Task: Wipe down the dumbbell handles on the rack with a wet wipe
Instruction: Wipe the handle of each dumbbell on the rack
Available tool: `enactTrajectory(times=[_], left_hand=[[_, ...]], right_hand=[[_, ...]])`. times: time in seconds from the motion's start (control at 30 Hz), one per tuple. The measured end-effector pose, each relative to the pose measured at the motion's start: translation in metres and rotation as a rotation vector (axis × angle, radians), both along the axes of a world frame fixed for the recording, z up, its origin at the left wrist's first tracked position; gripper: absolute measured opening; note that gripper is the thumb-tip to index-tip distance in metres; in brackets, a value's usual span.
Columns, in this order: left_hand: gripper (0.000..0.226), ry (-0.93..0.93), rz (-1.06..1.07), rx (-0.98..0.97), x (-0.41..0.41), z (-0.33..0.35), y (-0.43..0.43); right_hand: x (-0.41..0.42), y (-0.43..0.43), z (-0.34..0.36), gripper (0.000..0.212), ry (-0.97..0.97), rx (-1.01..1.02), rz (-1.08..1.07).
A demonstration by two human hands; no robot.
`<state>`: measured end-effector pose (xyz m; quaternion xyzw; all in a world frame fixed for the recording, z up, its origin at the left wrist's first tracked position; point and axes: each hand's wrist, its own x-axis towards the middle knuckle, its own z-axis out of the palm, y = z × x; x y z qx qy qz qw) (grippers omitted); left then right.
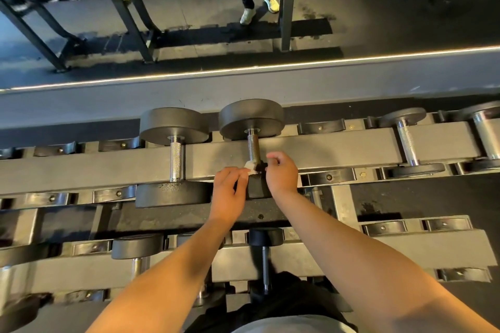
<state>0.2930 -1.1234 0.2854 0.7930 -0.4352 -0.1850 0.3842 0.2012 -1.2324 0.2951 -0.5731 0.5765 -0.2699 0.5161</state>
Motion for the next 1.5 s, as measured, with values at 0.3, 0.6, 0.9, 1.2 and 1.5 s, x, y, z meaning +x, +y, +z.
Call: enactTrajectory(times=[0.3,0.6,0.9,1.2,1.5], left_hand=[[0.027,0.329,0.212,0.098,0.023,0.017,-0.046],[0.019,0.583,0.365,0.127,0.044,0.004,-0.117],[0.02,0.519,0.34,0.351,0.045,-0.012,-0.122],[0.016,0.776,0.538,0.166,0.04,0.004,-0.134],[0.02,0.495,0.375,0.273,0.039,0.005,-0.114]], right_hand=[[0.011,-0.027,0.006,0.022,0.128,-0.011,0.094],[0.016,-0.038,-0.003,0.025,0.238,-0.047,0.164],[0.015,-0.041,0.0,0.032,0.239,-0.056,0.201],[0.016,-0.04,-0.001,0.029,0.23,-0.034,0.208],[0.016,-0.04,0.001,0.028,0.238,-0.032,0.22]])
